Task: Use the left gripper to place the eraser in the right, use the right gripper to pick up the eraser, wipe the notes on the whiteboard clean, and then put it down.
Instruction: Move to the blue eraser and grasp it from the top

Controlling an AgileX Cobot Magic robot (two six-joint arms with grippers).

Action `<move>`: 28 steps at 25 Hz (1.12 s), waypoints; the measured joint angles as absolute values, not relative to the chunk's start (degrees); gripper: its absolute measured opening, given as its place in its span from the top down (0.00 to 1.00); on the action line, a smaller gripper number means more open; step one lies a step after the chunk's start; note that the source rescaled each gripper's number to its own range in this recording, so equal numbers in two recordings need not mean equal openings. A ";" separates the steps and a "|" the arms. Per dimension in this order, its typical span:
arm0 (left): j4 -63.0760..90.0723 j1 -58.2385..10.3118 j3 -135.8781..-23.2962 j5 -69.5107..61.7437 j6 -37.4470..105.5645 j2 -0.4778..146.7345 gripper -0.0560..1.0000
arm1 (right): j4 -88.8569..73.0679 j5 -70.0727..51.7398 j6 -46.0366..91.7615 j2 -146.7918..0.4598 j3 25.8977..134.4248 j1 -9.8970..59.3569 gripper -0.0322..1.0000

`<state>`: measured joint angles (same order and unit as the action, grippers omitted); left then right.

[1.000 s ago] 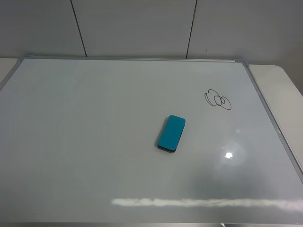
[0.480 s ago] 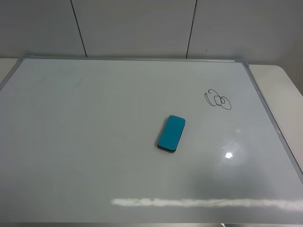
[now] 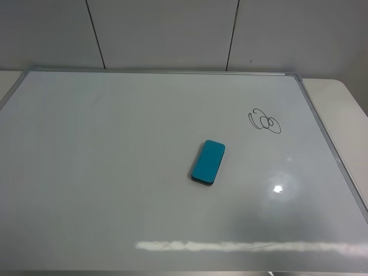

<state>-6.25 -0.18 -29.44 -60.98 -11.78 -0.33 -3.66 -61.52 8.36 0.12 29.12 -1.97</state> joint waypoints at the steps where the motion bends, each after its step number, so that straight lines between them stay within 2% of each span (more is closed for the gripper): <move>1: -6.20 -0.54 -29.44 -60.98 -11.78 -0.33 0.00 | -3.66 -61.52 8.36 0.12 29.12 -1.97 0.00; 28: -6.15 -0.84 -29.44 -60.98 -11.72 -0.33 0.00 | -3.66 -61.52 8.36 0.12 29.12 -1.97 0.00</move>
<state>-6.15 -0.84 -29.44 -60.98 -11.72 -0.33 -3.66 -61.52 8.36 0.12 29.12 -1.97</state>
